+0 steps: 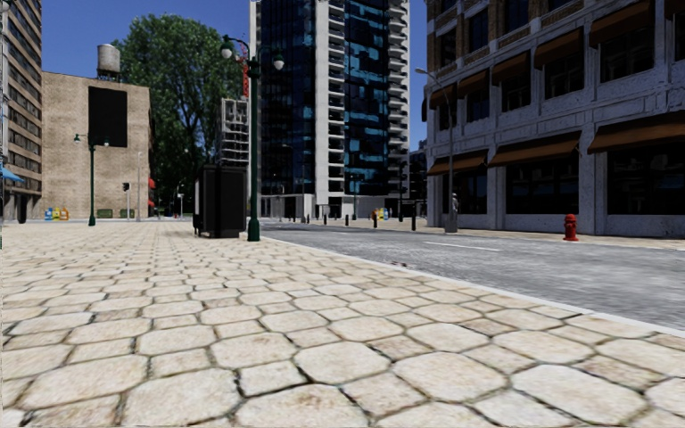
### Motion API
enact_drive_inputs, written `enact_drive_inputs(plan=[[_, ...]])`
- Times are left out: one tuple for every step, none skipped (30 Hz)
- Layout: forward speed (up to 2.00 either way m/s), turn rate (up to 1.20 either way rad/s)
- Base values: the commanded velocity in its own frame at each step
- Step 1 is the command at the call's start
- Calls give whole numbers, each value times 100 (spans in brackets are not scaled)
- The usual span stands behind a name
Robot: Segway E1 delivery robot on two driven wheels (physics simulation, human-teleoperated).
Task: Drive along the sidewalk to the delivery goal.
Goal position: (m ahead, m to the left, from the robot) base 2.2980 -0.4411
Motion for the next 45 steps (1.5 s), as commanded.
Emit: enact_drive_inputs(plan=[[102, -59], [102, -59], [102, -59], [102, -59], [102, -59], [102, -59], [102, -59], [102, -59], [102, -59], [102, -59], [102, -59], [102, -59], [102, -59], [102, -59], [102, -59], [102, -59], [102, -59], [102, -59], [102, -59], [102, -59], [102, -59], [102, -59], [102, -59], [102, -59], [102, -58], [102, -58], [102, -57], [102, -57], [102, -57], [102, -57], [102, -57], [102, -57], [102, -55], [102, -51], [102, -49], [102, -44], [102, -35], [102, -35], [102, -21], [102, 0], [102, 0], [102, 0], [102, 0], [103, 0], [103, 0]])
